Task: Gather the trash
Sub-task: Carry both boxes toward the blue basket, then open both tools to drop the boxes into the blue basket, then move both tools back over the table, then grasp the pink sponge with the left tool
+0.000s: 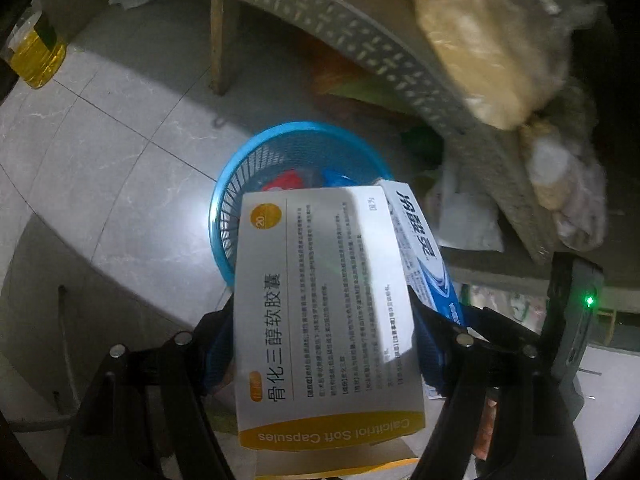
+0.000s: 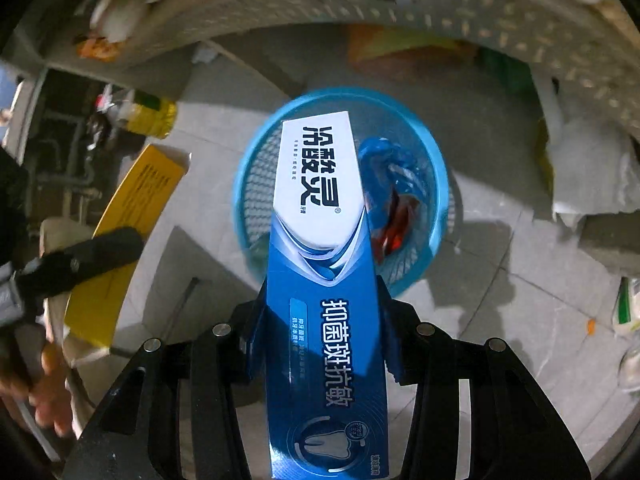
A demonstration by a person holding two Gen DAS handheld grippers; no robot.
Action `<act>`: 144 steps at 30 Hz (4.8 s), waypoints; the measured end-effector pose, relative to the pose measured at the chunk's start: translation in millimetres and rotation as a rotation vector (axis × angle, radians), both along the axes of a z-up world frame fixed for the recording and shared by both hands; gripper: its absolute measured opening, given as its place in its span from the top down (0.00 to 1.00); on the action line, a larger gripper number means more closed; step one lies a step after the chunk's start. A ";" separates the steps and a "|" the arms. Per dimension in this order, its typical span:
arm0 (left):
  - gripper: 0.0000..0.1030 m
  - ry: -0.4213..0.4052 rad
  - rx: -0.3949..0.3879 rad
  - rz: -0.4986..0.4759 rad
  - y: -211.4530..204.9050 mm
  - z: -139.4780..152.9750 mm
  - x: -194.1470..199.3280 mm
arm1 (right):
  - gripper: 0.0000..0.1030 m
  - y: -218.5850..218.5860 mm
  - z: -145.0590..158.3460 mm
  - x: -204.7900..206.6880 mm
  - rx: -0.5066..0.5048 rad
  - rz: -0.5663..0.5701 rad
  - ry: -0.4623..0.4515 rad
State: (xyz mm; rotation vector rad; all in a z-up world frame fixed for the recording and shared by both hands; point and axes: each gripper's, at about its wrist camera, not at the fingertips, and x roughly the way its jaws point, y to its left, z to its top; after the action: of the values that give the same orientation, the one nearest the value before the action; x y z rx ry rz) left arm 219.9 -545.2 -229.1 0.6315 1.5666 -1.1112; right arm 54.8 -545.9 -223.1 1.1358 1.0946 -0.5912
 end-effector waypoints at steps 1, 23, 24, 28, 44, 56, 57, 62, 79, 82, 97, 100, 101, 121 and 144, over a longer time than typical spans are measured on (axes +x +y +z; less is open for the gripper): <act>0.28 -0.003 -0.001 0.009 -4.5 -4.5 -0.4 | 0.55 -7.1 -7.9 5.4 0.008 -0.007 0.009; 0.15 0.044 -0.282 0.121 66.4 95.2 1.4 | 0.34 20.4 8.4 -21.1 -0.273 0.019 0.077; 0.15 0.032 -0.303 0.116 74.7 104.0 0.3 | 0.34 29.8 16.9 -23.8 -0.283 0.032 0.069; 0.15 -0.030 -0.416 0.129 131.6 152.6 -3.6 | 0.32 60.1 51.2 -21.5 -0.343 0.089 0.016; 0.10 -0.310 -0.535 0.646 440.9 217.5 29.4 | 0.22 143.4 202.4 28.6 -0.537 0.262 -0.356; 0.10 -0.398 -0.499 0.911 557.2 220.1 51.2 | 0.22 224.0 211.7 82.6 -0.530 0.496 -0.382; 0.10 -0.408 -0.496 0.924 564.5 220.9 52.0 | 0.22 231.6 211.5 87.0 -0.528 0.517 -0.379; 0.09 -0.420 -0.483 0.977 586.1 218.4 55.4 | 0.22 266.8 214.1 101.3 -0.533 0.603 -0.379; 0.09 -0.487 -0.466 1.059 636.4 208.2 66.4 | 0.10 338.8 213.0 134.1 -0.535 0.775 -0.359; 0.09 -0.581 -0.445 1.041 643.7 208.0 66.0 | 0.10 346.4 211.0 140.3 -0.531 0.795 -0.353; 0.09 -1.007 -0.184 0.898 663.8 202.7 117.3 | 0.10 373.0 199.4 163.2 -0.482 0.872 -0.344; 0.09 -0.993 -0.042 0.905 676.8 193.8 161.5 | 0.10 372.9 196.9 166.8 -0.471 0.871 -0.340; 0.09 -0.976 -0.023 0.909 680.9 191.3 172.8 | 0.10 373.2 196.0 168.0 -0.467 0.872 -0.340; 0.12 -0.715 0.024 0.876 674.9 142.0 224.0 | 0.10 371.6 188.4 180.5 -0.434 0.873 -0.331; 0.05 -0.508 -0.338 0.799 640.9 170.6 120.8 | 0.10 367.9 192.1 170.1 -0.407 0.869 -0.349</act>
State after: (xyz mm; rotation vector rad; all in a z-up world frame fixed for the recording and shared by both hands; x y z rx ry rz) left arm 340.7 95.7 -58.6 0.0163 0.9952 -0.5201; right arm 224.9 -177.9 -31.0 0.3173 0.9835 0.0792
